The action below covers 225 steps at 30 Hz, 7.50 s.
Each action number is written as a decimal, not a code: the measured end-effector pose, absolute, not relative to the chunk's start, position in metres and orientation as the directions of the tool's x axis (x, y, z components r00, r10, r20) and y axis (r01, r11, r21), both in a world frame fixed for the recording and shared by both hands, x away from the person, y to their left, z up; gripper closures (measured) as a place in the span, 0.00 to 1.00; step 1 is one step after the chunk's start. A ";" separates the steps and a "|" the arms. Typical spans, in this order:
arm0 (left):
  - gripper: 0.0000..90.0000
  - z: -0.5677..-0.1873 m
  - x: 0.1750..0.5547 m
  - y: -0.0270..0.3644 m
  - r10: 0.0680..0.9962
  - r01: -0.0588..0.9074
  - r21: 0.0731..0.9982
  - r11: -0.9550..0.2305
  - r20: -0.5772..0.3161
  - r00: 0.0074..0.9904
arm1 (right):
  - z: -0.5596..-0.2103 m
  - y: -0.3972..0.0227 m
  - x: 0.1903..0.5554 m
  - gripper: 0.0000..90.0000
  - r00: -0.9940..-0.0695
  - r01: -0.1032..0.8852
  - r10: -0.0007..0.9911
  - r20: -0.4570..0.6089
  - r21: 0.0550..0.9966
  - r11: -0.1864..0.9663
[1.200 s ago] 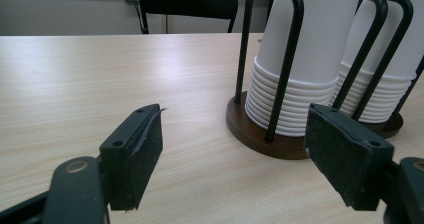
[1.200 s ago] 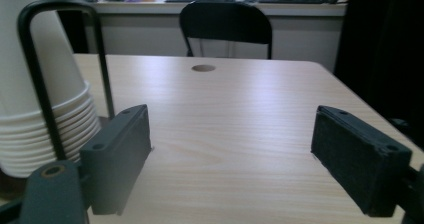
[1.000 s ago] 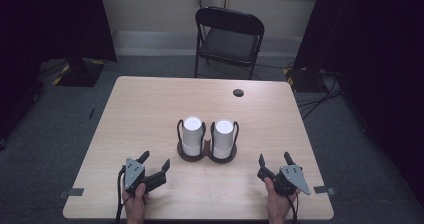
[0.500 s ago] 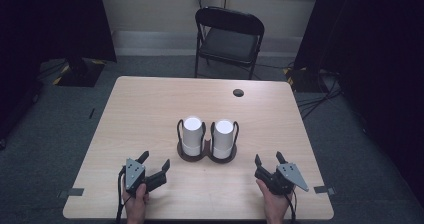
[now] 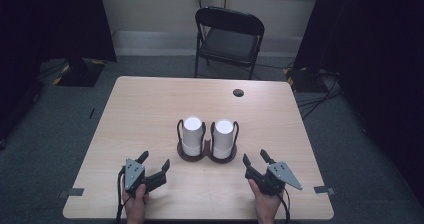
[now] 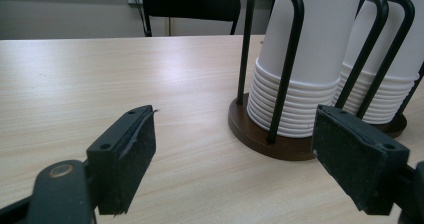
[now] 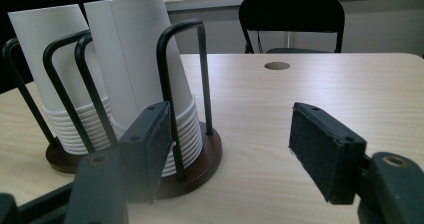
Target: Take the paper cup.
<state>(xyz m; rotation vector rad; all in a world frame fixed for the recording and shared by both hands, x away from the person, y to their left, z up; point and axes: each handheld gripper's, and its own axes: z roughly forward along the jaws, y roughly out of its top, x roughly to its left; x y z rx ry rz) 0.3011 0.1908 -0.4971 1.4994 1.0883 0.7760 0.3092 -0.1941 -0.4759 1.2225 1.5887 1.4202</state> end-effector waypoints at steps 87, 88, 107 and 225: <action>0.18 -0.497 0.300 0.192 0.914 0.215 0.977 -0.003 -0.085 0.397 | -0.424 -0.123 0.391 0.38 -0.539 0.186 0.842 -0.008 0.974 0.128; 0.18 -0.497 0.300 0.192 0.914 0.215 0.977 -0.003 -0.085 0.397 | -0.424 -0.123 0.391 0.38 -0.539 0.182 0.842 -0.008 0.975 0.125; 0.18 -0.497 0.300 0.193 0.907 0.213 0.977 -0.011 -0.080 0.413 | -0.409 -0.123 0.390 0.38 -0.531 0.167 0.847 -0.009 0.979 0.115; 0.28 -0.493 0.301 0.184 0.811 0.283 0.957 0.058 -0.210 0.546 | -0.387 -0.165 0.303 0.38 -0.534 0.194 0.792 0.294 0.955 -0.224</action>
